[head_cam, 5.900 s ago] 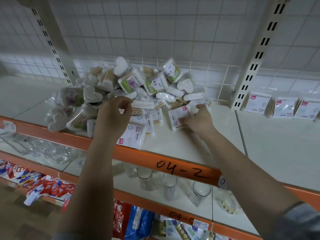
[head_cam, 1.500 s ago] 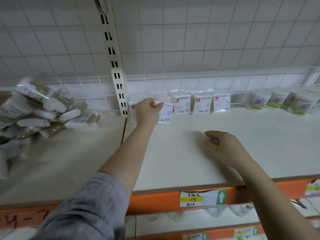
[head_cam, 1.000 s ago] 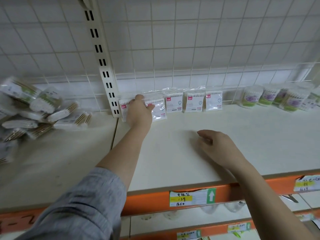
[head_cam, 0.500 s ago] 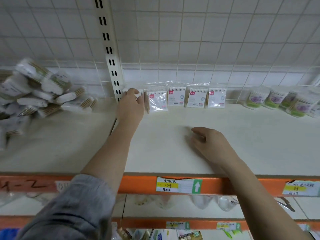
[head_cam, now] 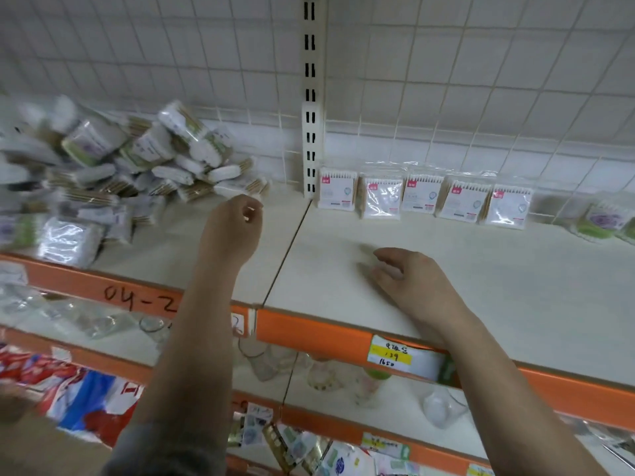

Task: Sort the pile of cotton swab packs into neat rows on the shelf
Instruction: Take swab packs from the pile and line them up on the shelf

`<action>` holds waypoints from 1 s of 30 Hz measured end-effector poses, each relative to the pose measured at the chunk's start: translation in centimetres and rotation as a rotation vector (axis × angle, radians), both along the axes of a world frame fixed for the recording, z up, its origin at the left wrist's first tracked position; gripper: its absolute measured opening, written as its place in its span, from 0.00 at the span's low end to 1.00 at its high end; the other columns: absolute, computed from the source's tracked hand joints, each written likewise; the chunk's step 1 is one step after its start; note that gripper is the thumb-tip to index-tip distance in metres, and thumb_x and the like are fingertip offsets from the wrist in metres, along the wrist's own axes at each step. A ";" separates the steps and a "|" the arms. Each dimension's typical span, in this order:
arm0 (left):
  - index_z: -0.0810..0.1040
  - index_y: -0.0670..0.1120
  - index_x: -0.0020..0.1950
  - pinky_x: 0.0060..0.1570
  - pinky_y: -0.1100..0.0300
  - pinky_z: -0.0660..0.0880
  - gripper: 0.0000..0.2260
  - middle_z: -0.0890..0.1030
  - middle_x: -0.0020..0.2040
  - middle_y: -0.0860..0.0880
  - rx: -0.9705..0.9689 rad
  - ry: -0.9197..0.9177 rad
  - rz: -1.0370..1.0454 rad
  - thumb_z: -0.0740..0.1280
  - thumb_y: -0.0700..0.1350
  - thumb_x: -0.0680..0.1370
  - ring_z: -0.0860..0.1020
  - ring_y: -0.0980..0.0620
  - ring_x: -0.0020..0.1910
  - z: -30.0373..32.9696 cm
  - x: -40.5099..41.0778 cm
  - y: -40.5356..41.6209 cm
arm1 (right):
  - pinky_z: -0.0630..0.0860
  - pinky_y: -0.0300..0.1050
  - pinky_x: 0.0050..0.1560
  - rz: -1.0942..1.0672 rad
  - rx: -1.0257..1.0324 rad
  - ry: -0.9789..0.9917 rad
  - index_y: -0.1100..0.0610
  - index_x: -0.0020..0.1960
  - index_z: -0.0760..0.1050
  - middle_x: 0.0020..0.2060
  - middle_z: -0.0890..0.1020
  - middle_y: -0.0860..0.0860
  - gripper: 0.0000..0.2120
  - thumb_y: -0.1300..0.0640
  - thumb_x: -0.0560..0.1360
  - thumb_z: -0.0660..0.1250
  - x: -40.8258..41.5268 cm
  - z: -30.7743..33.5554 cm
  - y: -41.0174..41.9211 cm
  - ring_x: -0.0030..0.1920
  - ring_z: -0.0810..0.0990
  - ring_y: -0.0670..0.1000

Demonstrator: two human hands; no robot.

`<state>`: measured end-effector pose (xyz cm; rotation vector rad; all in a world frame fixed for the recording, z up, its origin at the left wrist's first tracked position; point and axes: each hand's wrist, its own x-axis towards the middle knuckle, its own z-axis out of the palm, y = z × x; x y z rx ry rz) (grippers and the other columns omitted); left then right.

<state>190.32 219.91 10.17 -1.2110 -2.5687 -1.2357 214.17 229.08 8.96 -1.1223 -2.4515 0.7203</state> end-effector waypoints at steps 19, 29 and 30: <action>0.79 0.46 0.56 0.38 0.77 0.64 0.09 0.78 0.48 0.53 -0.003 0.082 -0.118 0.63 0.43 0.79 0.74 0.58 0.46 4.0 -23.9 -11.5 | 0.63 0.33 0.61 0.002 -0.037 0.063 0.55 0.67 0.72 0.65 0.76 0.49 0.19 0.53 0.77 0.64 -25.5 -0.3 -10.9 0.65 0.73 0.48; 0.79 0.49 0.52 0.40 0.71 0.71 0.06 0.80 0.42 0.57 0.164 0.015 -0.191 0.63 0.42 0.79 0.78 0.59 0.42 4.6 -26.5 -15.0 | 0.63 0.30 0.57 0.156 -0.035 0.088 0.53 0.67 0.72 0.64 0.76 0.47 0.19 0.52 0.77 0.63 -31.8 0.9 -15.1 0.64 0.73 0.46; 0.80 0.47 0.52 0.39 0.73 0.70 0.07 0.80 0.43 0.55 0.169 0.031 -0.170 0.63 0.42 0.79 0.78 0.58 0.42 4.5 -26.5 -15.3 | 0.63 0.29 0.56 0.186 -0.029 0.099 0.53 0.67 0.72 0.64 0.76 0.48 0.19 0.52 0.77 0.63 -32.3 1.1 -15.3 0.63 0.73 0.46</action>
